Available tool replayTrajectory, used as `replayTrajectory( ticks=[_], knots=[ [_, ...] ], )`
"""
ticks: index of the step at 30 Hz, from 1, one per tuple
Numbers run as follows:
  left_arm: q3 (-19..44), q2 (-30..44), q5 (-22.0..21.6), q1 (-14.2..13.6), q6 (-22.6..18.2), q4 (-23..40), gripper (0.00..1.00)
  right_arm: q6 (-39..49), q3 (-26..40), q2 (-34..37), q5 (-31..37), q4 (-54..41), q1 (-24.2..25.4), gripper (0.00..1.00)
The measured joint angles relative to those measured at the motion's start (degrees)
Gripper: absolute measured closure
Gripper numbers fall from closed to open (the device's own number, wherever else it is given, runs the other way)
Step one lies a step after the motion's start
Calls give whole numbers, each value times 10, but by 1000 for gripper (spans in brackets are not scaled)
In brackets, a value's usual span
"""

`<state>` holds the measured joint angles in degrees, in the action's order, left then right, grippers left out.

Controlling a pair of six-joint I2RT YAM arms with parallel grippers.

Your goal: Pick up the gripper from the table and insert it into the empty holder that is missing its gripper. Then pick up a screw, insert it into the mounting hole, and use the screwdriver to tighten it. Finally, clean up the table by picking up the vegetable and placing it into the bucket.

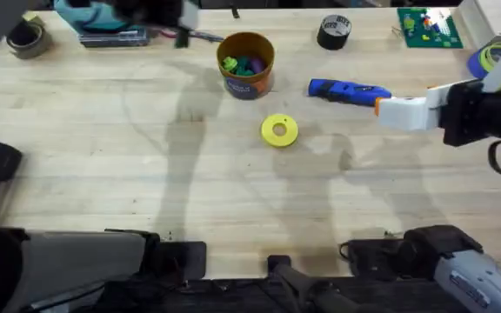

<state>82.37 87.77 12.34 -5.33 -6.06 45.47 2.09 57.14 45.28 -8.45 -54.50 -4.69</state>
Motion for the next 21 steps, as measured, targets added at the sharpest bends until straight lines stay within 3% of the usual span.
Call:
replayTrajectory(
  ticks=[9, 18, 19, 21],
  knots=[
    [0, 56, 2, -93, 22, -104, 987, 0, 0, 0, 0, 0, 0, 5],
    [0, 131, 3, -112, 25, -141, 987, 0, 0, 0, 0, 0, 0, 5],
    [0, 131, 3, -112, 24, -140, 888, 0, 0, 0, 0, 0, 0, 5],
    [0, 130, 3, -112, 26, -140, 565, 0, 0, 0, 0, 0, 0, 6]
  ],
)
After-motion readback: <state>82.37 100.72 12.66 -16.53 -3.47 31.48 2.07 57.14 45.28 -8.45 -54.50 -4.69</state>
